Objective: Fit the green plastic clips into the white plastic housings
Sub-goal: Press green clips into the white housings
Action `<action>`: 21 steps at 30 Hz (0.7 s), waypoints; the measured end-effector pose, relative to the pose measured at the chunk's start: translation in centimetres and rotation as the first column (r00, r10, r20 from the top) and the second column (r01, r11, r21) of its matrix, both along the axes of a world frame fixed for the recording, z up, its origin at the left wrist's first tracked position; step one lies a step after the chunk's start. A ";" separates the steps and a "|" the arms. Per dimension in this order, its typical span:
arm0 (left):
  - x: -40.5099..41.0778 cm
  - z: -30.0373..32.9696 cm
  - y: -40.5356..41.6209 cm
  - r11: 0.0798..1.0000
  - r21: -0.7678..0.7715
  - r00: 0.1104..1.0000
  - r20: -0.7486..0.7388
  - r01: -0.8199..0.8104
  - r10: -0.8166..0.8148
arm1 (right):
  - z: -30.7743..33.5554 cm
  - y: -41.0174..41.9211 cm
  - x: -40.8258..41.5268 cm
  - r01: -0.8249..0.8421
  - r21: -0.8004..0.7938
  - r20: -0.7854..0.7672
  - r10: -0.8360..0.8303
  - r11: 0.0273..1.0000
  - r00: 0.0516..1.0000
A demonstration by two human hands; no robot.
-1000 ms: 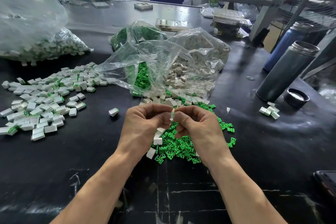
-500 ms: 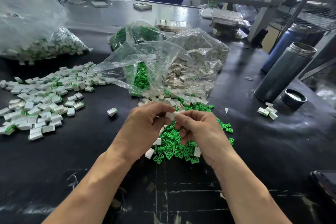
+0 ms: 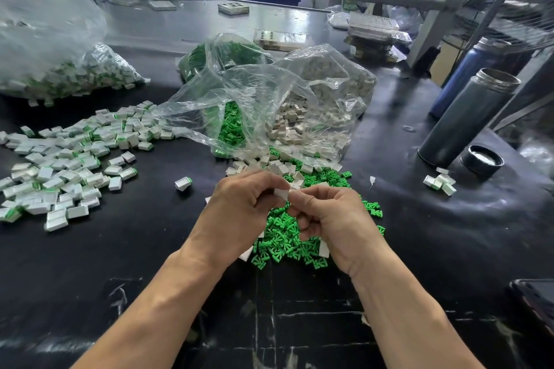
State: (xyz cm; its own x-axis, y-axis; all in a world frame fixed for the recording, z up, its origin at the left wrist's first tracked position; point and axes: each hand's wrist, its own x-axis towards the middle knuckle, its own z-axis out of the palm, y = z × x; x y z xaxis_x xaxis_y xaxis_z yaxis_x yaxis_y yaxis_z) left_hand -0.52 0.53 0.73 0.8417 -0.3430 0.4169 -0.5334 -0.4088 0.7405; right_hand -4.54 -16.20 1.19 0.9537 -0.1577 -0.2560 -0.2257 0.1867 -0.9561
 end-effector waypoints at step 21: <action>-0.5 -0.3 -0.6 0.979 -0.179 0.995 -0.044 -0.095 0.088 | 0.8 0.7 -0.1 -0.006 0.131 0.084 -0.005 0.991 0.996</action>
